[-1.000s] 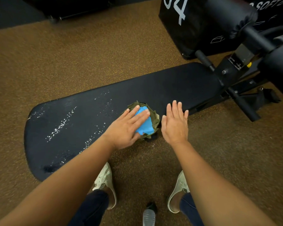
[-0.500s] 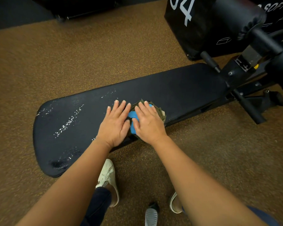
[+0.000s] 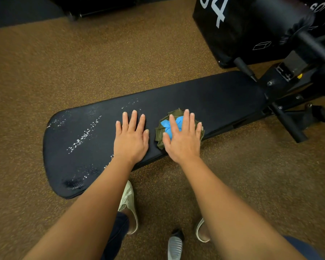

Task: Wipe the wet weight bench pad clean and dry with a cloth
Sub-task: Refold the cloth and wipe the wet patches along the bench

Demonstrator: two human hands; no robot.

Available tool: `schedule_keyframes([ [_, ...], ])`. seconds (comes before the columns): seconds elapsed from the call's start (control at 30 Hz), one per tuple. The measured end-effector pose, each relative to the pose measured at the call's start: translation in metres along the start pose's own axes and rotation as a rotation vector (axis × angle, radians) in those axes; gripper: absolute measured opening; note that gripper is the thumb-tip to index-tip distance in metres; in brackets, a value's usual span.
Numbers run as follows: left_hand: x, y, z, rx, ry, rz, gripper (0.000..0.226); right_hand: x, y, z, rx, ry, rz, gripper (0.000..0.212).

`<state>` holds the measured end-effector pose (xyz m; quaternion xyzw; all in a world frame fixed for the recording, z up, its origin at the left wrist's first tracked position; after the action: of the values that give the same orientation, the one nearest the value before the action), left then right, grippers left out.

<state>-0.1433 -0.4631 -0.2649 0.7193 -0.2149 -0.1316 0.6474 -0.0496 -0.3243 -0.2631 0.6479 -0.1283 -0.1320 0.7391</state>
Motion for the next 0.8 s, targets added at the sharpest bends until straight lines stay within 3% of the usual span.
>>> schedule_keyframes([
  [0.2, 0.000, -0.001, 0.000, -0.013, 0.008, 0.013, 0.056, 0.018, 0.000, -0.021, -0.040, 0.174, -0.042, 0.055],
  [0.4, 0.000, -0.001, 0.000, -0.007, 0.005, 0.018, 0.056, -0.003, 0.005, -0.036, 0.003, -0.118, -0.014, 0.060],
  [0.6, 0.001, 0.001, 0.001, -0.006, 0.008, 0.020, 0.056, 0.015, 0.005, -0.047, -0.025, 0.149, -0.001, 0.059],
  [0.8, 0.001, 0.001, 0.000, -0.006, 0.006, 0.012, 0.056, -0.021, 0.010, -0.061, -0.025, -0.177, 0.006, 0.050],
])
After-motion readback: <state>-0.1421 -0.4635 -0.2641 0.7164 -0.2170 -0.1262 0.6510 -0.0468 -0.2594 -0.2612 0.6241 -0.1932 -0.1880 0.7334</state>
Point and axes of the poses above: each hand's wrist, its own x-axis away from the middle knuckle, its own y-axis out of the back of the hand, z = x × y, the point moved 3 cm from there along -x, towards the middle knuckle, and after that the axes turned 9 degrees about y, right-handed, at the moved point
